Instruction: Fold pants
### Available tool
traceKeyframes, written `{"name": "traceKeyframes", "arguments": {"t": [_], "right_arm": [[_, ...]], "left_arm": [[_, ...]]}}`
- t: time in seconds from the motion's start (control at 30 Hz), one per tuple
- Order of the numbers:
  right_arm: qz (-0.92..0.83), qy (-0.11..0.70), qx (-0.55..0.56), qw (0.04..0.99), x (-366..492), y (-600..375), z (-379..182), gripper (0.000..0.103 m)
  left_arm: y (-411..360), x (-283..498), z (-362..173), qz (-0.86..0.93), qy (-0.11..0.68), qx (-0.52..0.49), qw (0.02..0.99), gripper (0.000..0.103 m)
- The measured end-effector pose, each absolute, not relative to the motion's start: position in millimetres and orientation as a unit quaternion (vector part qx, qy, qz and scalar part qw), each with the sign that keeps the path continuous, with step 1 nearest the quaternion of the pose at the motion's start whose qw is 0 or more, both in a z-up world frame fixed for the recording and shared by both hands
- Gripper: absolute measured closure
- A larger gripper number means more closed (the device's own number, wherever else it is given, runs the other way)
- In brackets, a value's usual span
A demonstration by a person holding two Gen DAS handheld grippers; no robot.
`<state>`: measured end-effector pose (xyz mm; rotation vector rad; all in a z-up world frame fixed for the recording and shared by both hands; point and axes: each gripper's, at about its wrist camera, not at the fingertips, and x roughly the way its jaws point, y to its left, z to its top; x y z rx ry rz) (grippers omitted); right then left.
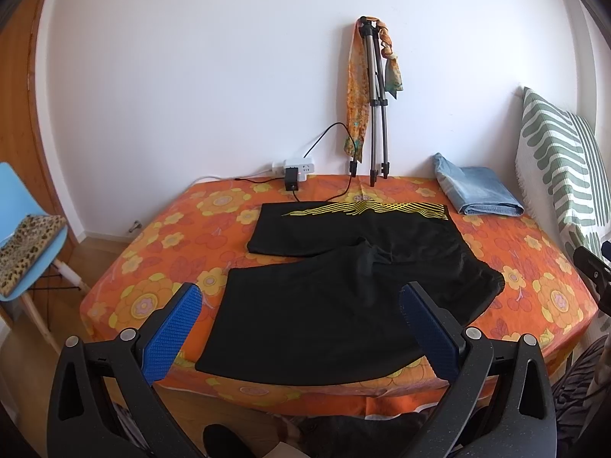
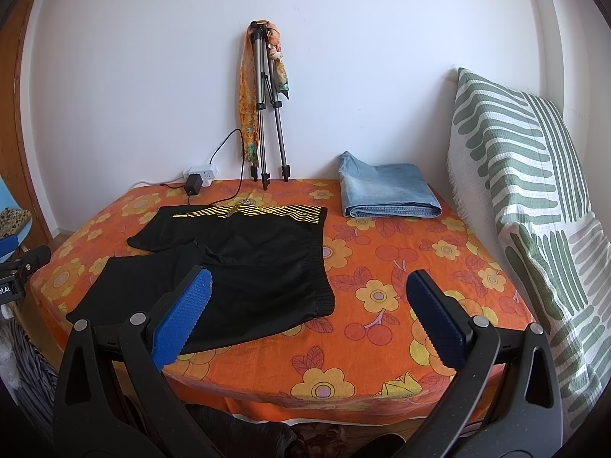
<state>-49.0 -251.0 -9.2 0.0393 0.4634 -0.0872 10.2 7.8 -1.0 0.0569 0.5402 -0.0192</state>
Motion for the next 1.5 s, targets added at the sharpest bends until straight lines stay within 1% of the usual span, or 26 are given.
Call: {"name": "traceKeyframes", "arguments": {"t": [1.07, 1.5], "right_arm": [[-0.044, 0.228, 0.021, 0.973, -53, -249, -9, 0.0], [-0.039, 0.244, 0.012, 0.969, -39, -247, -11, 0.0]], "left_arm": [[6, 3, 3, -0.01, 0.259, 0.032, 0.965, 0.0], [9, 18, -5, -0.01, 0.271, 0.029, 0.962, 0.0]]}}
